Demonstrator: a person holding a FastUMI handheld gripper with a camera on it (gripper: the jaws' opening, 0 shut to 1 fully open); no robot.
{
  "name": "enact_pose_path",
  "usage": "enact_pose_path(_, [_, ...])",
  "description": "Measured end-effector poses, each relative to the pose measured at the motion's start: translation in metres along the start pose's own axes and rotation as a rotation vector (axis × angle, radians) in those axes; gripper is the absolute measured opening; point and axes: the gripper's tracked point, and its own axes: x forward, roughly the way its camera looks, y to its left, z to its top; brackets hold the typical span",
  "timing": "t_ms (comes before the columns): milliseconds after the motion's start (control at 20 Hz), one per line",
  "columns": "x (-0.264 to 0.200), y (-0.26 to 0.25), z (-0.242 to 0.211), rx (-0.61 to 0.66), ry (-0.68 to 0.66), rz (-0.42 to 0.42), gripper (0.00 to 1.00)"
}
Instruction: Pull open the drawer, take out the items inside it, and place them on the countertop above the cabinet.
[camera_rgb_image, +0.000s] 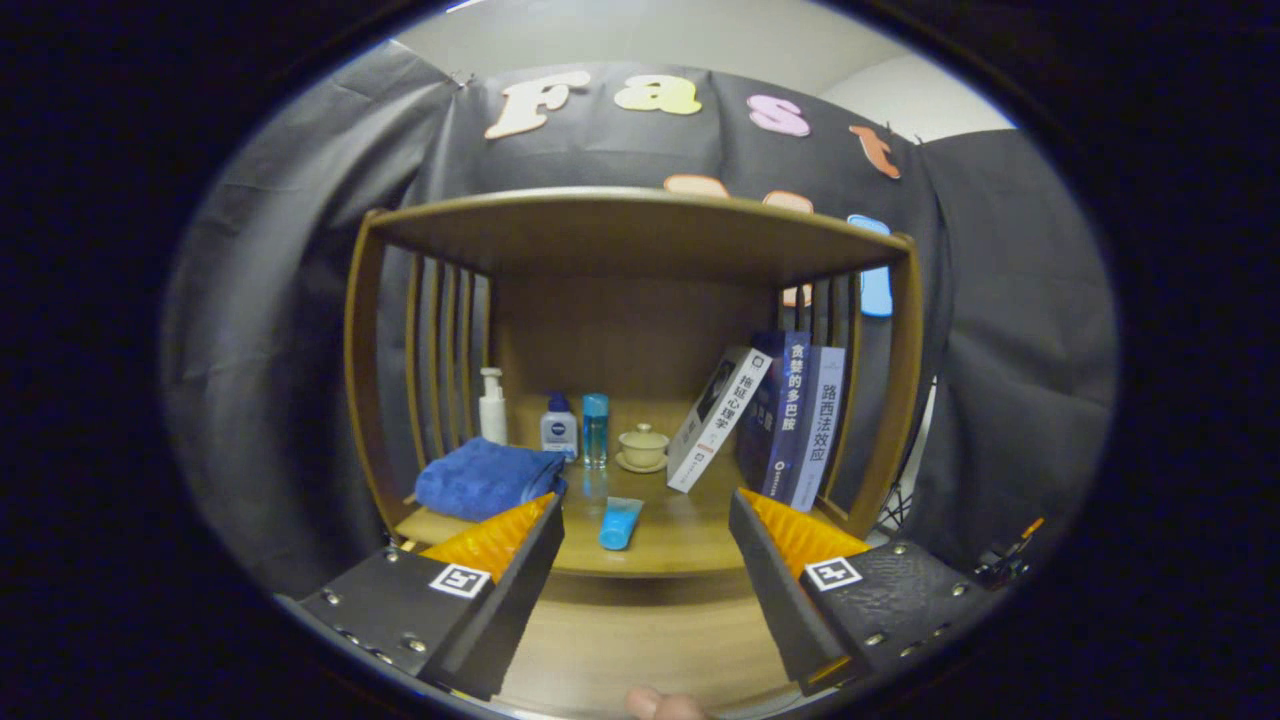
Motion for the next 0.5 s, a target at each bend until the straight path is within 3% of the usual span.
enact_pose_path(250, [-0.071,-0.008,-0.02,-0.007,-0.027,-0.015,0.98])
enact_pose_path(500, [-0.118,0.008,-0.083,-0.005,-0.002,0.003,0.98])
